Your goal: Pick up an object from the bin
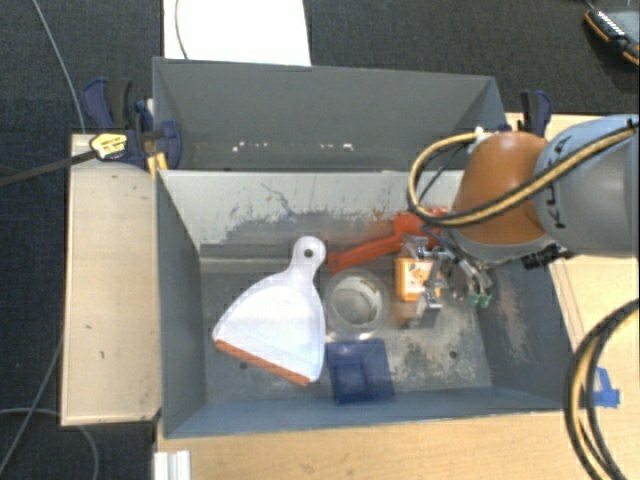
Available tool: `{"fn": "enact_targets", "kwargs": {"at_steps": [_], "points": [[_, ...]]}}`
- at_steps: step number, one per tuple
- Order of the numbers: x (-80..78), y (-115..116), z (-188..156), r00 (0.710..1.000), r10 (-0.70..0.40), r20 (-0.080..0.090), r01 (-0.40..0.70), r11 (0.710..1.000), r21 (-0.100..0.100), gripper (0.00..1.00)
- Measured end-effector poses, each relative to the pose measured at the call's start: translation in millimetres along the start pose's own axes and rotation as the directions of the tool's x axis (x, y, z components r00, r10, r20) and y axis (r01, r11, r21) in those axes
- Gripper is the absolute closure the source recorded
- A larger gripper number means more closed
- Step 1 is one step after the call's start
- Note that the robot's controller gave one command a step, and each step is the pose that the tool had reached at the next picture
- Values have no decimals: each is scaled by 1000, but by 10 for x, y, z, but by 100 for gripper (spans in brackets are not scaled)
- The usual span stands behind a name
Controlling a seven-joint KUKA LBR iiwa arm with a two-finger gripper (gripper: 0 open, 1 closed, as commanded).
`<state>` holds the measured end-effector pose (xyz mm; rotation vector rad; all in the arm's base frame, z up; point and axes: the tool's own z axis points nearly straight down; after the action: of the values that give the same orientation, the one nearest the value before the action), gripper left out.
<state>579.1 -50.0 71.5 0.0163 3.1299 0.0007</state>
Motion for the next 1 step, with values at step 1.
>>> {"fn": "enact_targets", "kwargs": {"at_steps": [1], "points": [[-96,-73,2,999,-40,-14,40,999,-2,0]]}}
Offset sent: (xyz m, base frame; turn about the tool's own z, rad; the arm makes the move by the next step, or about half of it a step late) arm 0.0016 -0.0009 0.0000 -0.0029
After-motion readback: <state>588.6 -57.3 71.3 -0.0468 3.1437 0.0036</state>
